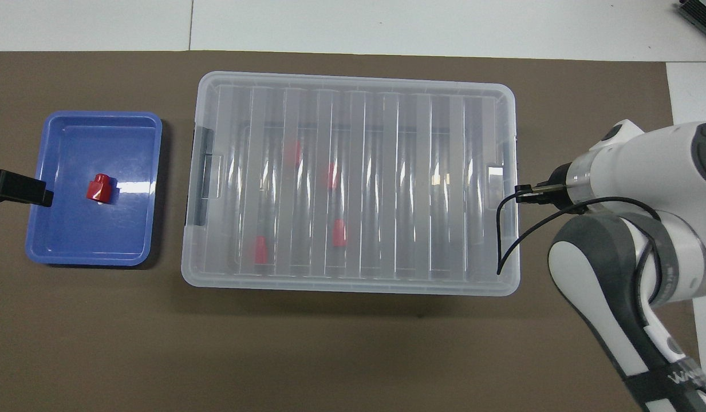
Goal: Place red block in blue tray from box
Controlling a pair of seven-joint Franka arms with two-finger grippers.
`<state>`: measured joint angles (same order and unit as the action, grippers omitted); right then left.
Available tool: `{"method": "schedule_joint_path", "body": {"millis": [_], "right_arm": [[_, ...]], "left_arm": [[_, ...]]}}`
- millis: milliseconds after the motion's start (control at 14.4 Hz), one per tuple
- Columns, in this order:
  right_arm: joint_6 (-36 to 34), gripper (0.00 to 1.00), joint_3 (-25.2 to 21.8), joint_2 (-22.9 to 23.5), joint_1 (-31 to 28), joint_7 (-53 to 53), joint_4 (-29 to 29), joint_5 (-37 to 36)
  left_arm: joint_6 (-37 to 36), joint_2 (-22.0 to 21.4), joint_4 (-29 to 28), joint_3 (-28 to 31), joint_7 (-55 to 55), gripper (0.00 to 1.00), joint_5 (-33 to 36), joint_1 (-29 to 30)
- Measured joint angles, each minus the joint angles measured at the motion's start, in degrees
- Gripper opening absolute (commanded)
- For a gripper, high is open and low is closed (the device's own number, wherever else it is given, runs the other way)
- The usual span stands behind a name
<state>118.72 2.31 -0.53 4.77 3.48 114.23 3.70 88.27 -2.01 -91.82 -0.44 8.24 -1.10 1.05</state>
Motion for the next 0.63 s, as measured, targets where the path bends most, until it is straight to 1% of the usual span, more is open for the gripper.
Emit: {"method": "schedule_joint_path", "body": {"millis": [69,139,208,417,625], "right_arm": [[-0.11,0.1,-0.38,-0.19,-0.23,0.26,-0.32,0.0],[-0.75,0.63,-0.55,-0.55,-0.68,1.28,-0.63,0.0],[-2.09,1.0,-0.71,-0.98,-1.07,3.31,-1.1,-0.04],[-5.91,1.0,-0.82,-2.37,-2.67,11.29,-2.91,-2.76],[-11.25,1.0,-0.81,-3.34,-3.72,13.32,-7.23,-4.14]], "left_arm": [[0.0,0.0,0.0,0.0,0.0,1.0,0.0,0.0],[0.0,0.0,0.0,0.0,0.0,1.0,0.0,0.0],[-0.01,0.0,0.0,0.0,0.0,1.0,0.0,0.0],[-0.01,0.0,0.0,0.0,0.0,1.0,0.0,0.0],[-0.01,0.0,0.0,0.0,0.0,1.0,0.0,0.0]]}}
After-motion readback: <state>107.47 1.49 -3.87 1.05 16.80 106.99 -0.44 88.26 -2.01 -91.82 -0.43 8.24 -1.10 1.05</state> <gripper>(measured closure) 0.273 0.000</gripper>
